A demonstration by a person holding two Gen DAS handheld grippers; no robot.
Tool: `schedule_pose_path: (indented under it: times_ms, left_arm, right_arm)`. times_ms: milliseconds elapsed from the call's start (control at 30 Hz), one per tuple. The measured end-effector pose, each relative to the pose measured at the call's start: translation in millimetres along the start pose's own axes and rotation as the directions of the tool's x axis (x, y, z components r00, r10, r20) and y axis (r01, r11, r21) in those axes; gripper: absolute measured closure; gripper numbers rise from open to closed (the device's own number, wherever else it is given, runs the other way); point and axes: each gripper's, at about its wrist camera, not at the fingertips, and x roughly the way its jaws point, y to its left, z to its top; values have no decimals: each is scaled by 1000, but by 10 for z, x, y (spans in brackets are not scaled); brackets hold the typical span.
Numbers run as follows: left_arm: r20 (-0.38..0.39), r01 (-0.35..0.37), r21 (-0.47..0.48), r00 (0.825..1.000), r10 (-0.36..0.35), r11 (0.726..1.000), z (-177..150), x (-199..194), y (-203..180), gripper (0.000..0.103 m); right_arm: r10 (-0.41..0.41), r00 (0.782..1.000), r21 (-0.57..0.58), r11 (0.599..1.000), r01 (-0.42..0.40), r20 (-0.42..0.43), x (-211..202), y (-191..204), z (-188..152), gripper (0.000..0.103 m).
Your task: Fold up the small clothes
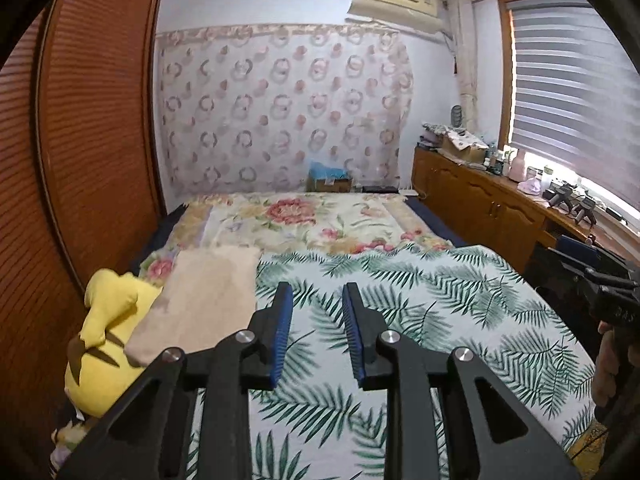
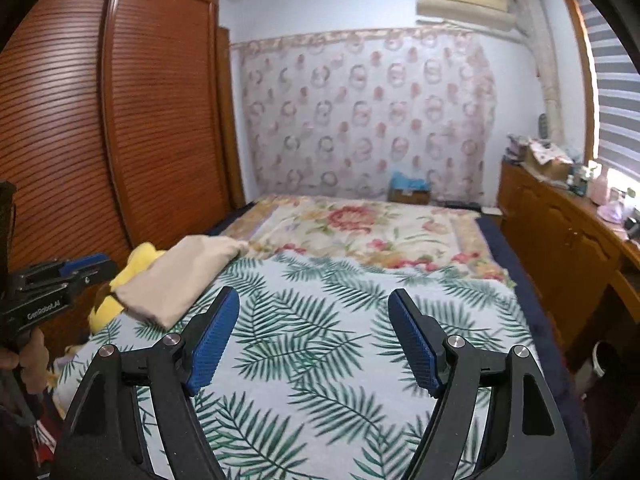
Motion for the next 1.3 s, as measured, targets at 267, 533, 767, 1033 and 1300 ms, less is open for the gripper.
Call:
schedule_pose_path:
  times_ms: [267,533,767,1033,1300]
  left_arm:
    - [26,7,22,1000,-8,1000,92,-40,-164,78]
    - [26,1,20,1000,-2,1000,85,-45,-191,78]
    - [34,-19,24,999,19,1000,73,-85,-172,78]
    - [37,-22,23,999,21,999,63,-103,-150,78]
    - [37,-21,23,999,20,1000,61,-100,-144,77]
  right_arm:
    - [-59,998,20,998,58,37,-174,-78,-21,24]
    - [-61,998,20,998,61,33,-182,-119,-45,24]
    - [-61,998,21,998,60,31,-164,-110,-62,24]
    - [-62,998,21,998,61,30,-166,-111,-57,24]
    - [-61,998,20,998,61,31,-171,-122,-52,24]
